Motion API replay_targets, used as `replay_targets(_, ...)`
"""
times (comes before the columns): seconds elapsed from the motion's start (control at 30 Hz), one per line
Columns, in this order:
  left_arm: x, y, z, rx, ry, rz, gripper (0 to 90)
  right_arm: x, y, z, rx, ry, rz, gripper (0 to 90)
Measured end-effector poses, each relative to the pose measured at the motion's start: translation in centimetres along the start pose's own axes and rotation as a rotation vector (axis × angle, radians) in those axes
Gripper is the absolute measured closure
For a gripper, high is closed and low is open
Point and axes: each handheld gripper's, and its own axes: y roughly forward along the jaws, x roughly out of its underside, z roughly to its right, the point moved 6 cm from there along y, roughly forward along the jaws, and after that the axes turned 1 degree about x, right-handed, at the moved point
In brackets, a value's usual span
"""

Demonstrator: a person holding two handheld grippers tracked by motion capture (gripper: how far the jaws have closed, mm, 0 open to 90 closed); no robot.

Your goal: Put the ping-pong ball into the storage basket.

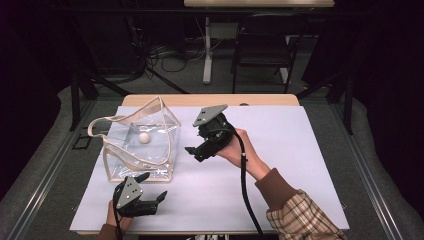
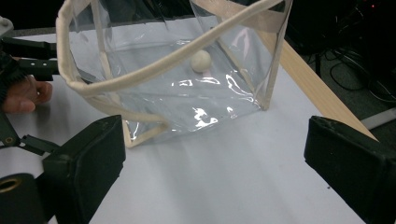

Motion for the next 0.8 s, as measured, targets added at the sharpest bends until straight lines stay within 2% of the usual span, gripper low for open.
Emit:
replay_targets(0.33,0.0,0.0,0.1,0.001,0.003,-0.002,16.1,2.2,-0.9,0.4,0.030,0.010,-0.023,3.3)
replay_targets(0.8,0.0,0.0,0.1,0.002,0.002,-0.005,16.1,4.9,-1.9,0.5,0.072,0.029,-0.009,3.4)
